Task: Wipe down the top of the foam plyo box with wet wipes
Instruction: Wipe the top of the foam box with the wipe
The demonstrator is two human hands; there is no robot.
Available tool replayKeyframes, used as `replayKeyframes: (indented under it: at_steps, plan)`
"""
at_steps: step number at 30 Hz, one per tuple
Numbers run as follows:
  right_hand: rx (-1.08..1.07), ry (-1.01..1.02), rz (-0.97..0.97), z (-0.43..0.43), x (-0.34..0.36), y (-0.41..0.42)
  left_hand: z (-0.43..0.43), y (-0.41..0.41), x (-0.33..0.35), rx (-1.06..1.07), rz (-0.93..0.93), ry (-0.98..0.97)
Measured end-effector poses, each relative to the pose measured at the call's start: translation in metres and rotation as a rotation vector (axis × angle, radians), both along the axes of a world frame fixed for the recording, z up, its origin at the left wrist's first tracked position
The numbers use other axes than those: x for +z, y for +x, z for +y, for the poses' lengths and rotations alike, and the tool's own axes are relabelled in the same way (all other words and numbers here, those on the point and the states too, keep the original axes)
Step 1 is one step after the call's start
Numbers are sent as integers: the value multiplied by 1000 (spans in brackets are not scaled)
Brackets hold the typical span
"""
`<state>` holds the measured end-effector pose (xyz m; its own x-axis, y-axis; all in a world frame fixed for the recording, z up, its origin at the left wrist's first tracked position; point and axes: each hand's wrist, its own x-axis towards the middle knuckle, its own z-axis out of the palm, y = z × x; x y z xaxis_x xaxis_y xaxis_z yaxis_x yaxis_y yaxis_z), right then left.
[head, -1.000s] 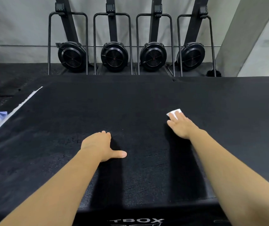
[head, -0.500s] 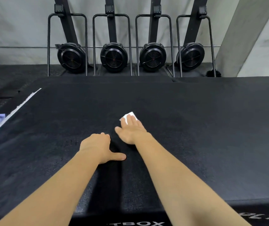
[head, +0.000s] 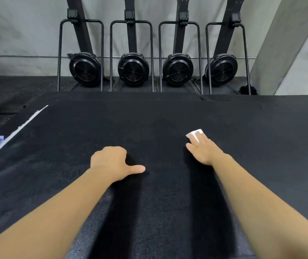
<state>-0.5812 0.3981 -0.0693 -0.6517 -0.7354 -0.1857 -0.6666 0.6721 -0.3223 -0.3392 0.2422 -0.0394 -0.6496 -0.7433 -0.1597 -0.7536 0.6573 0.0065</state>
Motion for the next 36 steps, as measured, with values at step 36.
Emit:
replayKeyframes:
  at_steps: [36]
  plan:
    - [-146,28,30,-39,-4,-24,-56,-59,-6,-99,-69,320]
